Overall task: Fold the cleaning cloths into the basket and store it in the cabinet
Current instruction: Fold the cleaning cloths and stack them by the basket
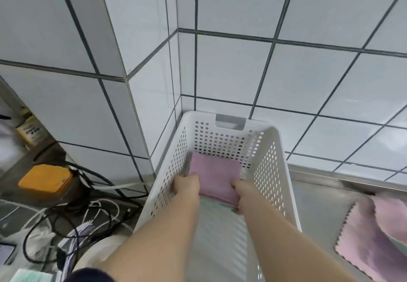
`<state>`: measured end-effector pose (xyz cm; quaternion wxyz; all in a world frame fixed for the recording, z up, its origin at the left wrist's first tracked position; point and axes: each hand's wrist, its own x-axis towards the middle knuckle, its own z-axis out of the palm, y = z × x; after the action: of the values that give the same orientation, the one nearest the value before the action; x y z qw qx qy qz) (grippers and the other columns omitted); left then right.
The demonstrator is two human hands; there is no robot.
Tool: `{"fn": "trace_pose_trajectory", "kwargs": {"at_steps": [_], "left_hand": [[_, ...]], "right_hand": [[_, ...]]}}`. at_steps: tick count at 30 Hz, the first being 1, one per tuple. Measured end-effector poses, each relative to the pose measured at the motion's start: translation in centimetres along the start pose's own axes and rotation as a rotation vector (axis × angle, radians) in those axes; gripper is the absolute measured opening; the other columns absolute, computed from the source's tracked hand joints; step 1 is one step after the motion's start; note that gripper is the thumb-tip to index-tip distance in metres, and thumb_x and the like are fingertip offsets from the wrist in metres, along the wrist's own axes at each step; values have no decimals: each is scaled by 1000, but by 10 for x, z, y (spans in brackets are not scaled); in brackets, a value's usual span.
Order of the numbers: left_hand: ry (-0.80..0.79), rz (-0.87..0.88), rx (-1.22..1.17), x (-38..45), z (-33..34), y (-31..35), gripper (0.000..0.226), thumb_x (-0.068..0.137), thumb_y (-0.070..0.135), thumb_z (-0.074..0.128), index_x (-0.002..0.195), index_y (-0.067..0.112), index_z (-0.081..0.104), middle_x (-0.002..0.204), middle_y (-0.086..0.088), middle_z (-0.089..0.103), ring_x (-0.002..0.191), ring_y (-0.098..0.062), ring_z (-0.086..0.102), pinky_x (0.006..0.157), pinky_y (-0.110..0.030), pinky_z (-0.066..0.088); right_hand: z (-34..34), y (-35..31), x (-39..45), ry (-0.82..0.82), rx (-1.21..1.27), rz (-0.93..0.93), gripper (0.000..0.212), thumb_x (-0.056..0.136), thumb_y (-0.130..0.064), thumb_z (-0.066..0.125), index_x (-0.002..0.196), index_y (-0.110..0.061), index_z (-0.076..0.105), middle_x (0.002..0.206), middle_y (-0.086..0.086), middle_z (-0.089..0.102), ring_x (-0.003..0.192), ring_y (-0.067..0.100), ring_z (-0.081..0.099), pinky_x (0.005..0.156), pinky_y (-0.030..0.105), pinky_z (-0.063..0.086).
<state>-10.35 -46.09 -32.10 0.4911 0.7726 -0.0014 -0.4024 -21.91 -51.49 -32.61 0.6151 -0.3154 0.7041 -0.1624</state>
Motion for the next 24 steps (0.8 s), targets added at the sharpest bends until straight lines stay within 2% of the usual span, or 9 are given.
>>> {"fn": "trace_pose_trajectory", "kwargs": {"at_steps": [3,6,10,11,13,15,17,21,24], "left_hand": [[83,-46,-65,4,9,-5,45,89,19,57,127,-3,50,128,-19,55,114,-35,55,97,-41,45],[134,-114,-132,9,14,-16,47,91,18,55,130,-6,46,133,-19,51,119,-35,52,97,-38,42],[102,-271,-216,13,21,-30,44,91,22,53,130,2,47,131,-14,52,116,-33,54,82,-38,45],[91,-274,-271,14,24,-34,39,91,20,53,127,3,50,126,-13,55,113,-33,56,81,-38,46],[97,-276,-379,17,25,-40,26,90,16,53,114,8,52,108,-12,57,95,-31,57,81,-39,49],[89,-302,-427,21,23,-40,18,91,16,54,107,10,50,84,-10,52,70,-23,50,72,-36,49],[81,-299,-425,28,20,-41,23,91,18,57,111,9,49,75,-7,49,62,-18,46,65,-34,48],[91,-281,-443,35,18,-44,41,91,20,61,127,7,46,76,-6,48,62,-17,47,47,-30,47],[95,-288,-464,38,18,-46,50,89,19,63,133,4,43,94,-9,53,67,-20,51,43,-31,49]], "right_hand": [[9,6,21,-11,32,-125,35,89,-7,44,122,-10,55,108,9,58,97,27,51,91,42,45],[16,10,26,-29,67,-146,22,85,-6,44,95,-18,60,92,7,61,88,25,55,76,33,43],[23,23,44,-12,110,-131,1,64,-11,53,64,-11,52,79,14,56,75,22,50,67,33,36],[24,28,56,-10,110,-129,7,59,-14,54,63,-9,52,77,19,53,74,21,47,67,33,34],[23,28,51,-14,84,-134,17,65,-13,58,73,2,60,82,31,58,74,23,51,67,33,40],[21,22,38,13,10,-173,18,79,-11,60,88,3,67,86,21,64,85,30,61,77,39,52],[18,22,37,24,-46,-203,23,85,-14,60,99,3,68,90,13,64,95,33,62,85,42,51],[21,32,59,-22,-92,-197,21,83,-25,65,90,-6,70,98,20,70,91,37,66,85,52,53],[20,29,52,5,-94,-201,29,84,-25,65,106,-7,68,104,16,69,94,34,65,88,48,53]]}}
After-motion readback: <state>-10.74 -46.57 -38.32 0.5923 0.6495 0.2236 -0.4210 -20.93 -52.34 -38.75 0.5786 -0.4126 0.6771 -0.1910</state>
